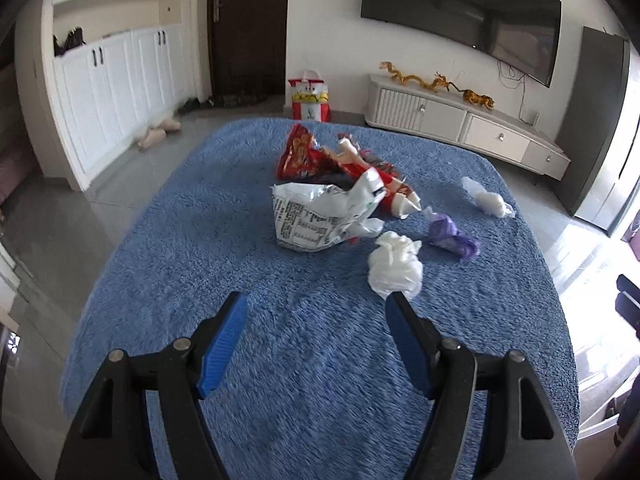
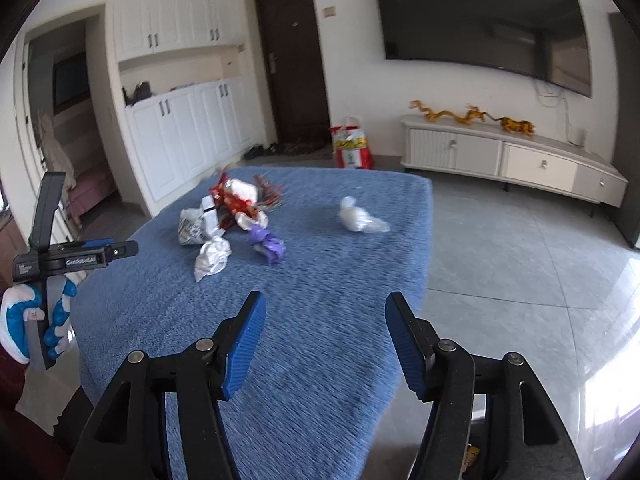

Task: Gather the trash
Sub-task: 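Grasp the white plastic bag with the left tool while the right tool grasps the white tissue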

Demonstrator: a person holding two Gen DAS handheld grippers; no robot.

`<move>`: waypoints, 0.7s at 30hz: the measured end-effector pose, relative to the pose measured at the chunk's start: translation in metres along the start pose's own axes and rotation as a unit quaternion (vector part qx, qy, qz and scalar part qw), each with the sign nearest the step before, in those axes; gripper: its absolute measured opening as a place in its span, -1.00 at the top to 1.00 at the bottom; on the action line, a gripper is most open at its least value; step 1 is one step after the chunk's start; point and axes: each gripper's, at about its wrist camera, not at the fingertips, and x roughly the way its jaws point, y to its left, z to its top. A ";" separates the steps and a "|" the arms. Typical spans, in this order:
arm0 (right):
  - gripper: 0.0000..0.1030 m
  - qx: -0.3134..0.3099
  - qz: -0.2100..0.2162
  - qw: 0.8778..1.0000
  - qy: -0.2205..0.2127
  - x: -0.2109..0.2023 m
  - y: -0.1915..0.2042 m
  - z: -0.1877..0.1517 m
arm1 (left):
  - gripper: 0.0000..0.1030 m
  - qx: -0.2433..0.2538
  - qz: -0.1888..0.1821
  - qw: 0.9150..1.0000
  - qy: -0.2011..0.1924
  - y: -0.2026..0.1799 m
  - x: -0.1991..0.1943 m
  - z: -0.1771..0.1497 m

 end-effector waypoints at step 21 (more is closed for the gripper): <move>-0.19 -0.040 0.112 0.985 0.123 0.184 0.094 0.044 | -0.25 -0.062 -0.173 0.981 0.059 0.069 0.145 0.077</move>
